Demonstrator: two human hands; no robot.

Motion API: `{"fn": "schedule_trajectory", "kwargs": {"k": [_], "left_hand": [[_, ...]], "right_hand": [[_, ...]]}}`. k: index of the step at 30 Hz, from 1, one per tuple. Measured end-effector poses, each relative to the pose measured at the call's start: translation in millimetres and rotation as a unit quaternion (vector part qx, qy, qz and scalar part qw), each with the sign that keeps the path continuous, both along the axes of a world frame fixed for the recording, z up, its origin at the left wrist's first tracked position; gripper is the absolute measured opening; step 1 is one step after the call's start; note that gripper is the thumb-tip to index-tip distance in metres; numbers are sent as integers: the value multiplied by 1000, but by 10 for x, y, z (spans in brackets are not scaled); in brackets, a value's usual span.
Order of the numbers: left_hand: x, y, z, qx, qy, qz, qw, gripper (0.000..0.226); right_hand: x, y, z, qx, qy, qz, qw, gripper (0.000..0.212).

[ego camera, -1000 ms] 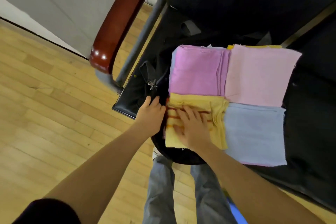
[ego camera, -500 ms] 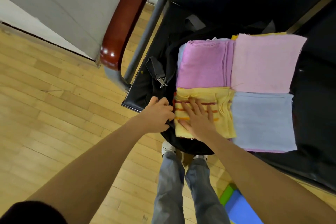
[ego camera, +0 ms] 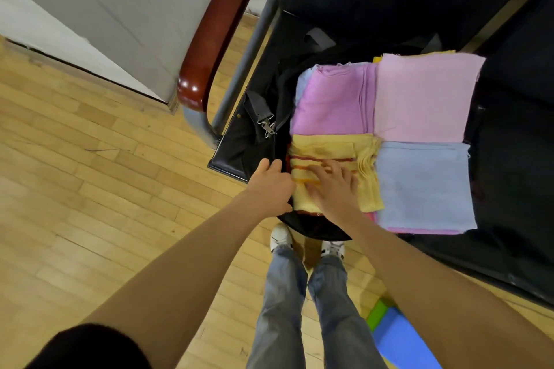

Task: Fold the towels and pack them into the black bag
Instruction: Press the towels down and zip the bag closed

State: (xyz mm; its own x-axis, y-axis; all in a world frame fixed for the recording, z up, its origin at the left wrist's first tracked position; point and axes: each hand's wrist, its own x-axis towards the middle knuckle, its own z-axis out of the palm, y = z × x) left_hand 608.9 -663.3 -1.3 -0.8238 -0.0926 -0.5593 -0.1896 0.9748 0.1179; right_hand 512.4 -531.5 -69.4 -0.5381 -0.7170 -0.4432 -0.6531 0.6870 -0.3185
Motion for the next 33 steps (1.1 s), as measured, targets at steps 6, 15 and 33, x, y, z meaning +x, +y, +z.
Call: {"fn": "schedule_trajectory", "kwargs": {"k": [6,15,33], "left_hand": [[76,164,-76,58,-13,87,994,16],[218,296,26,206,54,180,961,9],[7,1000,152,52,72,97,991,18]], "right_hand": [[66,390,-15,-49,-31,58,997,24],[-4,414,-85,-4,-85,127,988,41],[-53,975,468,-124,-67,141,980,17]]}}
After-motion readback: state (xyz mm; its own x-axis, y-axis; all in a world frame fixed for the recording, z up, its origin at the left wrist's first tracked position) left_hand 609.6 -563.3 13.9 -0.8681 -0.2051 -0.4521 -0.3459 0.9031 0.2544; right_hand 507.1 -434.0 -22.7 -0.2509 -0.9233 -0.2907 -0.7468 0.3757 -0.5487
